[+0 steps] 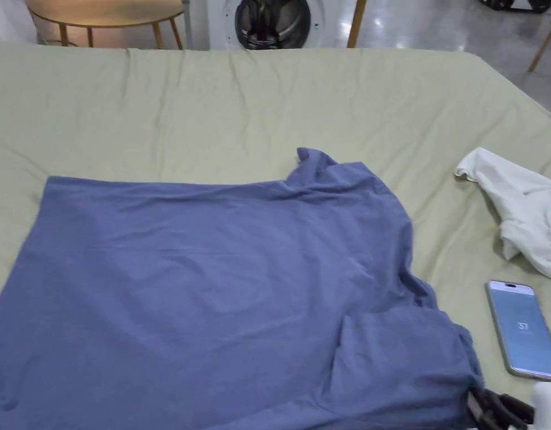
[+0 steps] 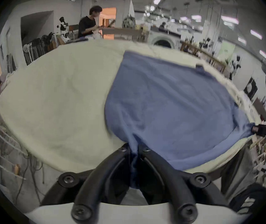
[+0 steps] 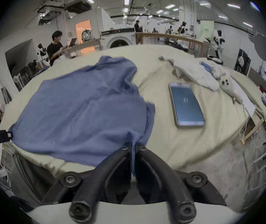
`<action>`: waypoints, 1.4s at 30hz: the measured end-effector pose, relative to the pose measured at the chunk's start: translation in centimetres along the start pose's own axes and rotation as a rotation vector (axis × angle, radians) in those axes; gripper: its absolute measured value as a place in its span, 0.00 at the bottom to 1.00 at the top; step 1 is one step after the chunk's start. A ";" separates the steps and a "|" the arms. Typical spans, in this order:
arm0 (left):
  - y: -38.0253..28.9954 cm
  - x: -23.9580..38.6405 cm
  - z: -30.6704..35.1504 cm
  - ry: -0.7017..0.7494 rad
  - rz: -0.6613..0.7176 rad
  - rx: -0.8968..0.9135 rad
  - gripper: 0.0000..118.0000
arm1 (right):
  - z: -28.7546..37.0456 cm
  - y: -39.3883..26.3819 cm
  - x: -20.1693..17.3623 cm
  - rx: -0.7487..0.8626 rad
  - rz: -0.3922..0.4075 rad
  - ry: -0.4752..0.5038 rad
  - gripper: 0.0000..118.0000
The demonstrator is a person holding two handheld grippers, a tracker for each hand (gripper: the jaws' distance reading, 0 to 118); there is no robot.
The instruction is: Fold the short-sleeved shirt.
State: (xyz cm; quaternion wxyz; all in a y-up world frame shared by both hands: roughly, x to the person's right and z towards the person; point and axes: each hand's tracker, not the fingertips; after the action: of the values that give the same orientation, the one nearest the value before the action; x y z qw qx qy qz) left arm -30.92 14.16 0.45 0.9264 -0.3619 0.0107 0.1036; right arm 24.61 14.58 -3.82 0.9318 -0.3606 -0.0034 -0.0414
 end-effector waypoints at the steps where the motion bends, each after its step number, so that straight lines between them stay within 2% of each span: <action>1: 1.3 0.1 0.4 0.004 -0.003 0.024 0.03 | 0.0 1.5 -0.1 0.024 -0.006 0.015 0.02; 6: 9.3 -0.9 -1.6 -0.076 0.021 0.123 0.03 | -4.2 9.5 0.1 0.091 -0.001 0.048 0.02; 10: 14.6 -2.8 -8.4 -0.086 0.003 0.051 0.03 | -11.0 14.9 -1.3 0.073 0.021 0.057 0.02; 13: 17.6 -4.7 -13.9 -0.085 0.003 0.009 0.03 | -15.6 17.4 -2.5 0.038 0.039 0.034 0.02; 18: 21.1 -4.2 -18.6 -0.082 -0.018 -0.031 0.03 | -20.0 18.7 -2.4 0.023 0.045 0.002 0.03; 19: 21.4 -3.9 -19.1 -0.090 -0.003 -0.032 0.10 | -20.7 18.8 -2.3 0.019 0.046 -0.007 0.07; 20: 21.7 -4.0 -19.5 -0.103 0.006 -0.041 0.34 | -21.1 18.8 -2.3 0.024 0.049 -0.018 0.26; 21: 22.0 -4.1 -19.9 -0.104 0.006 -0.036 0.49 | -21.5 18.8 -2.2 0.022 0.048 -0.044 0.42; 22: 22.2 -3.9 -19.9 -0.082 -0.004 -0.024 0.49 | -22.1 18.7 -1.6 0.004 0.056 -0.079 0.46; 26: 21.9 -1.7 -15.8 -0.086 -0.129 0.089 0.49 | -19.3 17.9 0.2 0.062 -0.030 -0.016 0.46; 28: 20.4 0.1 -11.3 -0.143 -0.134 0.188 0.49 | -16.2 17.2 0.5 0.121 -0.021 0.004 0.46; 30: 19.1 1.6 -7.6 -0.137 -0.161 0.273 0.49 | -12.5 16.3 -0.3 0.173 -0.016 0.023 0.45; 31: 18.1 2.3 -5.2 -0.137 -0.177 0.329 0.49 | -10.7 15.8 -0.6 0.195 -0.008 0.036 0.43; 33: 16.6 3.6 -2.1 -0.125 -0.213 0.360 0.41 | -7.9 14.7 -1.2 0.229 -0.001 0.050 0.18; 34: 15.9 4.4 -1.0 -0.095 -0.211 0.354 0.34 | -6.3 14.2 -2.1 0.248 0.020 0.052 0.13; 36: 14.3 5.4 1.2 -0.067 -0.239 0.354 0.00 | -4.1 13.0 -2.9 0.275 0.039 0.075 0.02; 38: 12.5 5.9 2.6 -0.070 -0.226 0.385 0.00 | -2.6 11.9 -3.8 0.284 0.055 0.070 0.00; 40: 11.2 4.7 3.1 -0.132 -0.147 0.330 0.00 | -1.2 10.9 -4.4 0.275 0.084 0.087 0.00; 41: 10.9 4.6 3.3 -0.146 -0.129 0.386 0.00 | -0.6 10.4 -4.7 0.281 0.084 0.085 0.00; 42: 10.6 4.2 3.2 -0.154 -0.106 0.333 0.00 | -0.4 10.1 -4.9 0.284 0.094 0.095 0.00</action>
State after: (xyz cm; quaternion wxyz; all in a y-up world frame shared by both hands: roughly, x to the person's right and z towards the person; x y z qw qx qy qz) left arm -29.12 24.67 -4.71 0.9756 -0.1949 -0.0624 0.0790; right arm 20.54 22.09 -11.08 0.9734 -0.2227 0.0516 -0.0139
